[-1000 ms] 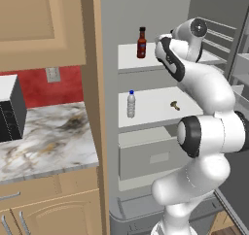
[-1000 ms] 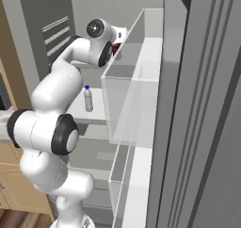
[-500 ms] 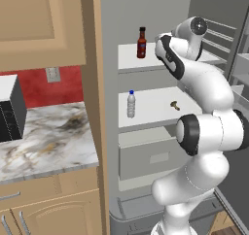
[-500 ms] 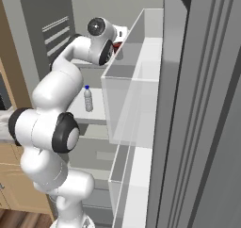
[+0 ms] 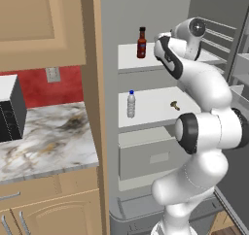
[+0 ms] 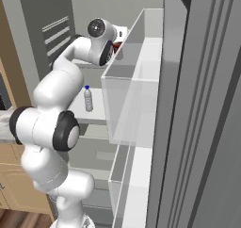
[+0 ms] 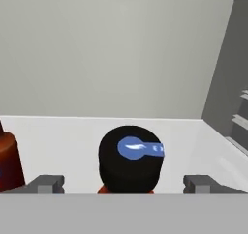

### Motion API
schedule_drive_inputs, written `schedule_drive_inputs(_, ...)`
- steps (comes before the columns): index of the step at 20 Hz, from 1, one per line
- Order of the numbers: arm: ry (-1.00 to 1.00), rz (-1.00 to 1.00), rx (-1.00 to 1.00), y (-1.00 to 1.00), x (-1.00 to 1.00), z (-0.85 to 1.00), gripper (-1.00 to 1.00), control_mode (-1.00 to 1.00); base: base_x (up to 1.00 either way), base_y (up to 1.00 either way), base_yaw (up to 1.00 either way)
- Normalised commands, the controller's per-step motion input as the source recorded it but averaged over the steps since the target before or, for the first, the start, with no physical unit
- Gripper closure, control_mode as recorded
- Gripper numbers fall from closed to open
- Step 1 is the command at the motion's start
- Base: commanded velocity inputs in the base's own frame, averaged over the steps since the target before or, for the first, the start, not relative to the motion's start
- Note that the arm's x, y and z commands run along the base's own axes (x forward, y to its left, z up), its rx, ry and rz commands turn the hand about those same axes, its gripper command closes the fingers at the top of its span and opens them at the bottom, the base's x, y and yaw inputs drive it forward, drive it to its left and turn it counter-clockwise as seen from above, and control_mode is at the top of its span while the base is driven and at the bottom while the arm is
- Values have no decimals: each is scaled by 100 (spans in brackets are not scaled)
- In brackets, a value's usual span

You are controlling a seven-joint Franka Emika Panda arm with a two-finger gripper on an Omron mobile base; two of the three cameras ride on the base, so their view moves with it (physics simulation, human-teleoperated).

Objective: Place the condiment bottle and condiment bottle from the counter to the top shelf of the fridge. If the existing items in the fridge are on the top shelf, move them to other shelves.

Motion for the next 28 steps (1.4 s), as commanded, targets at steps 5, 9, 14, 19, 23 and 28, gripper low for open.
schedule_drive_inputs(5, -5, -2, 0, 0, 23, 0, -100, -100, 0, 0, 0)
schedule_drive_inputs(9, -3, -1, 0, 0, 24, 0, -100, -100, 0, 0, 0)
schedule_drive_inputs(14, -2, -1, 0, 0, 15, 0, -100, -100, 0, 0, 0)
schedule_drive_inputs(19, -9, 0, 0, 0, -60, 1, -100, -100, 0, 0, 0)
schedule_drive_inputs(23, -28, 0, 0, 3, -100, 13, -100, -100, 0, 0, 0)
schedule_drive_inputs(28, -32, 0, -1, 4, -100, 29, -100, -100, 0, 0, 0)
